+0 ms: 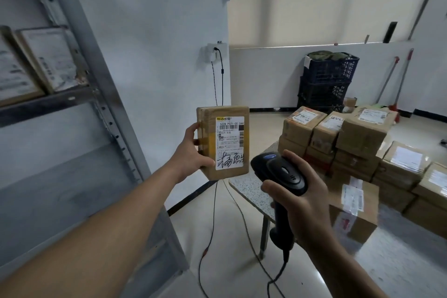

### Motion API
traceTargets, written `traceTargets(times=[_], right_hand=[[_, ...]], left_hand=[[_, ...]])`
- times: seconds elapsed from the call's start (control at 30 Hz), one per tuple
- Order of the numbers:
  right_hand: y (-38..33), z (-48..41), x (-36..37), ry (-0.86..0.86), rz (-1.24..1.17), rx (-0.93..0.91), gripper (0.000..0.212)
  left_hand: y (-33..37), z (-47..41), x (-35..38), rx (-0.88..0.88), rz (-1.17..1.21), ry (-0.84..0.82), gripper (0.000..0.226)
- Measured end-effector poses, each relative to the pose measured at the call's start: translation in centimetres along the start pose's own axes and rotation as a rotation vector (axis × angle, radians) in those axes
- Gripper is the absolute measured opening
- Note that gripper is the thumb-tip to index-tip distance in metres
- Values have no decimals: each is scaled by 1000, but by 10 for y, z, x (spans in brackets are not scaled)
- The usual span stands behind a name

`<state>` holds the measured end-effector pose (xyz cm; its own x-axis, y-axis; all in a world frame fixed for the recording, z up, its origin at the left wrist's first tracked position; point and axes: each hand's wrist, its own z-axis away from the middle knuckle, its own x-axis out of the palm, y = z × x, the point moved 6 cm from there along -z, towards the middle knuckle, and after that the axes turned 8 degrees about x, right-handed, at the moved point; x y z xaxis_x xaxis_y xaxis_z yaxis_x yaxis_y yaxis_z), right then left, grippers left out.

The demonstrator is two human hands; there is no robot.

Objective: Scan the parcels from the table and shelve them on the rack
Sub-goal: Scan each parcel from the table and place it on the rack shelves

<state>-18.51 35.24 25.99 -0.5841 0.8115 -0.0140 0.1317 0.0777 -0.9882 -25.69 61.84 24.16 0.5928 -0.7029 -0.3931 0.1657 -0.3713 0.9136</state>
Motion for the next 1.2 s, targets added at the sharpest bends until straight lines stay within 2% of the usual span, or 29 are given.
traceTargets(times=[0.33, 0.47, 0.73, 1.2], right_hand=[[-11, 25, 88, -224, -37, -56, 58], [-26, 47, 133, -323, -13, -108, 57], [-49, 104, 237, -472, -42, -145, 49], [-75, 204, 375, -588, -60, -176, 42]], left_hand=[[-22, 82, -108, -83, 51, 282, 118], [-32, 118, -157, -93, 60, 376, 121], [-56, 200, -253, -133, 26, 468, 121], [-111, 335, -380, -193, -17, 560, 119]])
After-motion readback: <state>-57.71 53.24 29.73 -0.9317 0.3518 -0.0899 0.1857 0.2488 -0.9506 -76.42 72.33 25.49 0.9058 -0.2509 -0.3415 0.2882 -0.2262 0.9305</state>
